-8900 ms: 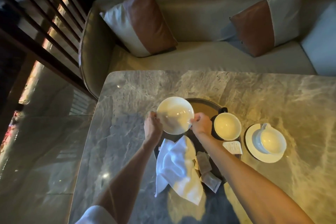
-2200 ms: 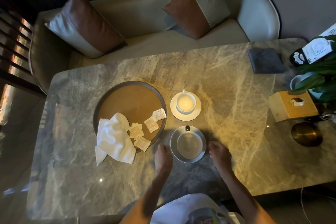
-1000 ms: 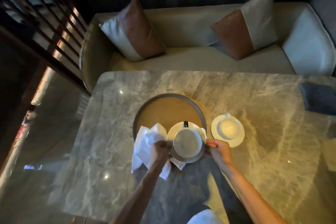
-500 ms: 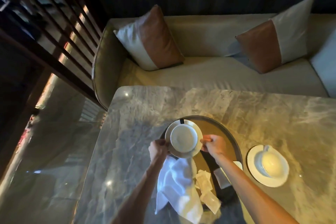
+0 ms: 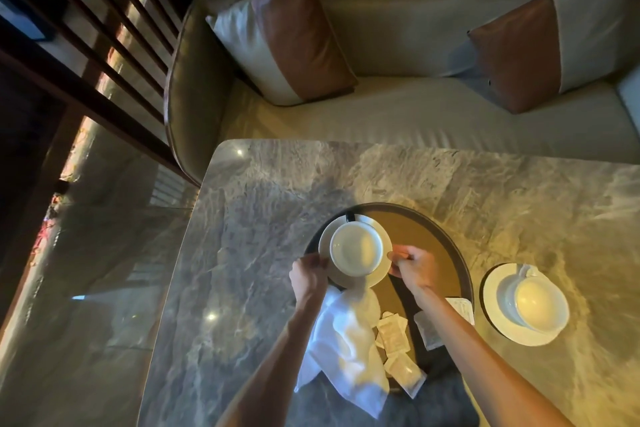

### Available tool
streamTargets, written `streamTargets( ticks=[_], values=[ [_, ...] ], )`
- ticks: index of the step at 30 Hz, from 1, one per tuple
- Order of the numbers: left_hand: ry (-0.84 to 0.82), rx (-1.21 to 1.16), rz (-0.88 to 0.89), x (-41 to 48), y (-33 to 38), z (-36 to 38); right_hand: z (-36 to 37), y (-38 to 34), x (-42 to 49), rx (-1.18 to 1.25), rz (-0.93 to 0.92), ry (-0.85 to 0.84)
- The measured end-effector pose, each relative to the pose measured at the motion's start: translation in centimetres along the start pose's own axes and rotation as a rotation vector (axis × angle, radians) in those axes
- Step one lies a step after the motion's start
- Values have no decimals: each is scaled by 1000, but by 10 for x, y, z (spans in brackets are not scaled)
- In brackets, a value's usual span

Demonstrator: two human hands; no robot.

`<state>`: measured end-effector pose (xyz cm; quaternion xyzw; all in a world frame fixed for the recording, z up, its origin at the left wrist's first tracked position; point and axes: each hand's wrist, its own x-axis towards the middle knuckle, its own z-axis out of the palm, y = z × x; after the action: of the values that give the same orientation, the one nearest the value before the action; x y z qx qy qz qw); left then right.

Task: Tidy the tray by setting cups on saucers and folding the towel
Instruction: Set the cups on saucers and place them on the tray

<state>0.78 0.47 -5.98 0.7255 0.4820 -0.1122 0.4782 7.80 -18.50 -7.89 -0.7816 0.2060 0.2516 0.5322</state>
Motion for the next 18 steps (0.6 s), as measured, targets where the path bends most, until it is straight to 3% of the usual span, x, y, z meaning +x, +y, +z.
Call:
streamTargets(
  ticks=[18],
  values=[
    [42, -61, 2, 0, -5, 4, 2, 10, -10, 183, 70, -25]
  ],
)
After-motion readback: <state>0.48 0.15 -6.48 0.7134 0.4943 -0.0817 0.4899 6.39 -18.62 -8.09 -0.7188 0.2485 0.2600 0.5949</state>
